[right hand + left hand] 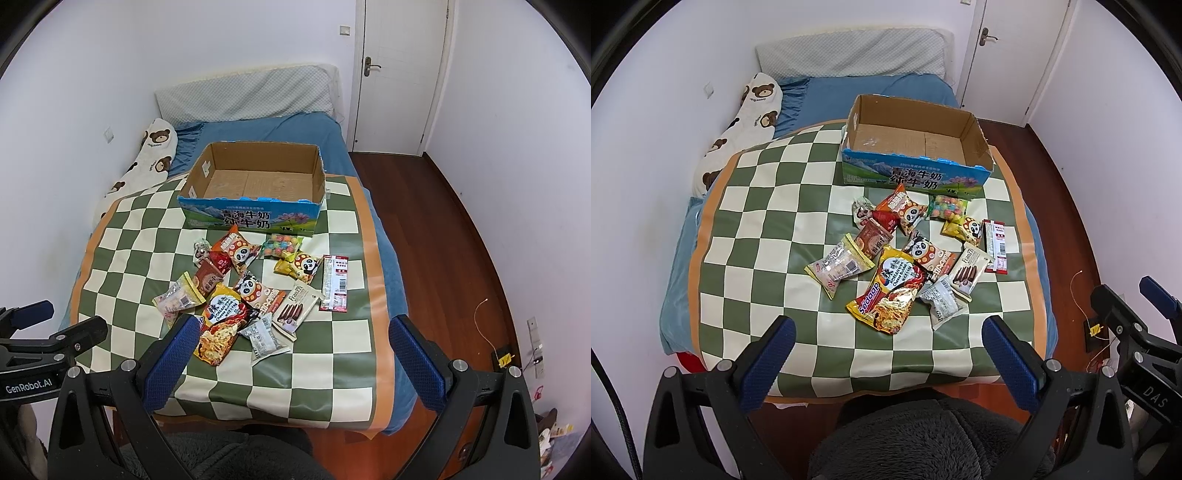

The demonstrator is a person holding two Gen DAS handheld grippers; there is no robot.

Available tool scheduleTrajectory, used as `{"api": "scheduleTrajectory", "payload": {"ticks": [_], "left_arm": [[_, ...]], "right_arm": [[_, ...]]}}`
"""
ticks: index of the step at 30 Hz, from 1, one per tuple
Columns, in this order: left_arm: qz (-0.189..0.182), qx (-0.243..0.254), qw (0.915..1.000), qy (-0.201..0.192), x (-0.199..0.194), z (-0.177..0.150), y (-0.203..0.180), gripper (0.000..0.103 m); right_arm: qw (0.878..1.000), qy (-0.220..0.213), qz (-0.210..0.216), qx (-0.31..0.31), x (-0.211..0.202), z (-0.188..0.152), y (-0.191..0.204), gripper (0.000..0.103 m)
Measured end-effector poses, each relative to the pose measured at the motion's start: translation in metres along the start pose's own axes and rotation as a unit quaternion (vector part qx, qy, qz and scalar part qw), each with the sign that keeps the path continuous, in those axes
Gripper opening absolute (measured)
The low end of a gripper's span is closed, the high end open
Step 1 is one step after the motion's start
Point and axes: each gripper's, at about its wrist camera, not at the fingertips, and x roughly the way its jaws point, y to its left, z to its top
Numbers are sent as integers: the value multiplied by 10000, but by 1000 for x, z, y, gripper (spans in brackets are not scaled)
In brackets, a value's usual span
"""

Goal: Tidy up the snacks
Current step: 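Grasp the yellow Cheese Buldak pack with the left gripper while the right grasps the white Franzzi pack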

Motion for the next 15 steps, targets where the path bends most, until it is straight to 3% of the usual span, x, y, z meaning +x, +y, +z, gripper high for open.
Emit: {"api": "scheduleTrajectory", "payload": {"ticks": [7,10,15], "left_arm": [[86,-9,9999,-68,4,4,5,103],[313,81,9994,-83,27,9,11,103],[924,635,9935,210,99,17,13,103]], "right_arm": [[9999,100,13,108,10,-1,4,103],[9989,353,137,281,42,-5,0,103],[9930,941,415,585,125,-13,-1,103]]}}
